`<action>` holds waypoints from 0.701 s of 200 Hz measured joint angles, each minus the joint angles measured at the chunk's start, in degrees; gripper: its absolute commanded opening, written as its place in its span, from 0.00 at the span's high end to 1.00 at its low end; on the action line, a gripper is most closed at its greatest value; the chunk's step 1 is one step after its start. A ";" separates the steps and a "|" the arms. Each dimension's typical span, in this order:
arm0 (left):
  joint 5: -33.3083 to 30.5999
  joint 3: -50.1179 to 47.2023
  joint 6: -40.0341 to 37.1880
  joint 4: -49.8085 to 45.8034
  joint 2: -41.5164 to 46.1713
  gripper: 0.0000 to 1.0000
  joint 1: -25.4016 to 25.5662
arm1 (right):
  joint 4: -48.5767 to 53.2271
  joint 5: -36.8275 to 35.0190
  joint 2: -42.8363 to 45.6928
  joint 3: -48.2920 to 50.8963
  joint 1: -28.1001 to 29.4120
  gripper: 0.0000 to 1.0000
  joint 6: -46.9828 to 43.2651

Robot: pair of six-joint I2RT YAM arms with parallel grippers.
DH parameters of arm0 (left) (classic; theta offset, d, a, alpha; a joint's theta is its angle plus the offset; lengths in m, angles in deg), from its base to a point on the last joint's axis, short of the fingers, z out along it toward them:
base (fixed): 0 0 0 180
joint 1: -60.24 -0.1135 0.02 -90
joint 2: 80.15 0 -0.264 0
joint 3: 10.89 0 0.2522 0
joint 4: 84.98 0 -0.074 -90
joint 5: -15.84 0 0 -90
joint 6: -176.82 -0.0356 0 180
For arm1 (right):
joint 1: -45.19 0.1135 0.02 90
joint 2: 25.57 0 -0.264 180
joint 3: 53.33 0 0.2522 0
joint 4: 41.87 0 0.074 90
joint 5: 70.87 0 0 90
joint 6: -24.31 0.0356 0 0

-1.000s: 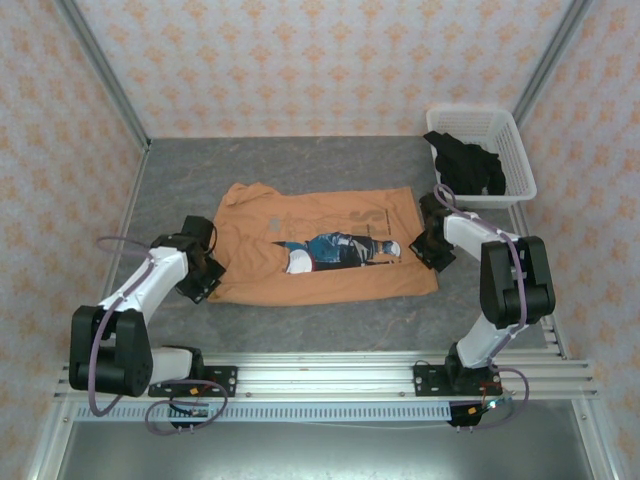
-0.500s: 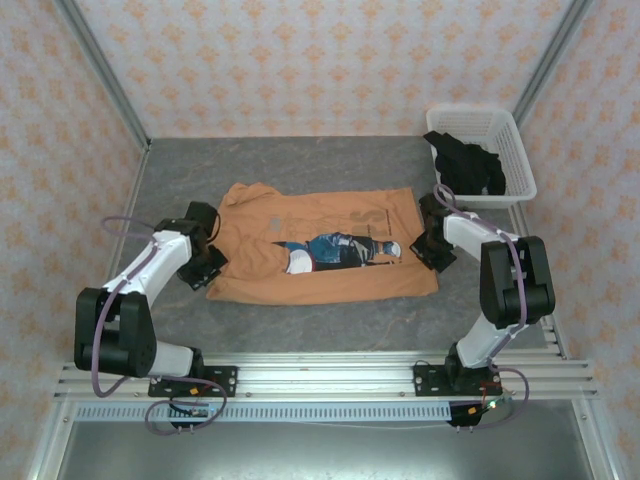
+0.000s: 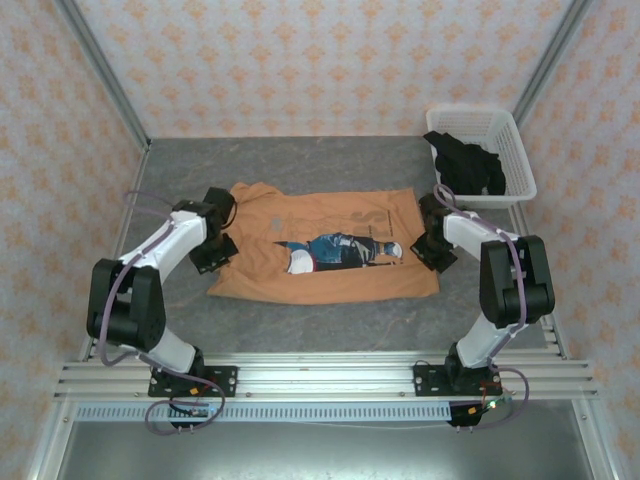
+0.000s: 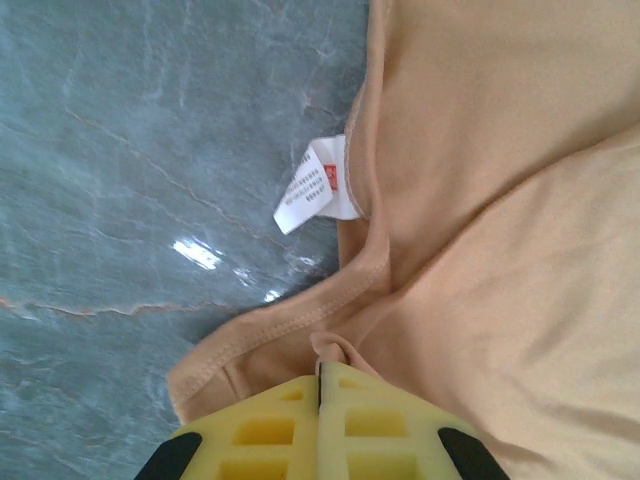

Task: Fold and stack the t-shirts

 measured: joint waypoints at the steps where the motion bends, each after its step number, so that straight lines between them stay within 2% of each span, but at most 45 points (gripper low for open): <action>1: -0.15 0.11 -0.04 -0.11 -0.07 1.00 0.04 | -0.02 0.00 0.00 -0.02 0.00 1.00 0.00; 54: -7.78 1.51 -1.36 -4.98 -1.20 1.00 1.44 | 0.20 -0.09 -0.20 -0.24 0.00 1.00 0.00; 98: -9.05 0.68 -2.97 -5.57 -1.14 1.00 1.44 | 0.20 -0.24 -0.20 -0.24 0.00 1.00 0.00; 128: -7.69 0.42 -3.67 -4.59 -0.98 0.90 1.44 | 0.17 -0.22 -0.20 -0.24 0.00 1.00 0.00; 140: -7.58 0.42 -3.82 -4.61 -0.98 0.82 1.46 | 0.20 -0.22 -0.20 -0.24 0.00 1.00 0.00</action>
